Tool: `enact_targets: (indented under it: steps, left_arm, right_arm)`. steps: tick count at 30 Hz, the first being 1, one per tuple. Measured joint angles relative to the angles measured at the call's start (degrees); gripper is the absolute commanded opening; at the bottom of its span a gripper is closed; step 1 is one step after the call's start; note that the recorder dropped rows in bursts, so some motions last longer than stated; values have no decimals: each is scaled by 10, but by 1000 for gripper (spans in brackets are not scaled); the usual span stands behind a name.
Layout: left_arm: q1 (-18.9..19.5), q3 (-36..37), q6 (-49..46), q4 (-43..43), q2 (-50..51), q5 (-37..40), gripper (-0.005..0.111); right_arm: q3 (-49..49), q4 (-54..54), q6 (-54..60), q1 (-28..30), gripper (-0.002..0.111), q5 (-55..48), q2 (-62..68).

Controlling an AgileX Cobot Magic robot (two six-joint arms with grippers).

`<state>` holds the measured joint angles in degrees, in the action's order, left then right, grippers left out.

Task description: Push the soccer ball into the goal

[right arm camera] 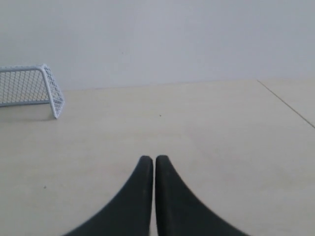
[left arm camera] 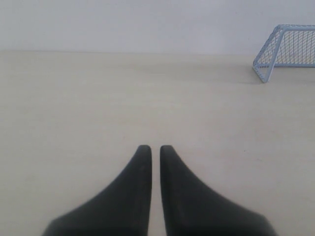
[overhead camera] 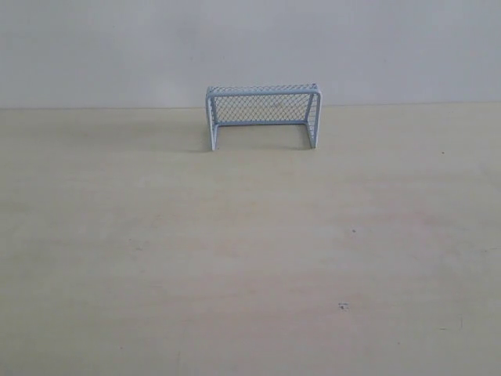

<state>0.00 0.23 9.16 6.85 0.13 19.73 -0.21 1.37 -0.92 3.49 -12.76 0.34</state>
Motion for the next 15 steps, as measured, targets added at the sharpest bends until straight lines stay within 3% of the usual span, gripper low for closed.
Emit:
enact_targets:
  steps: [7,15]
  left_arm:
    - [0,0,0,0,0,0,6]
    - [0,0,0,0,0,0,6]
  right_arm:
    - [2,-116,-108,0,0,-54,0]
    - [2,-31,-43,0,0,-58,0]
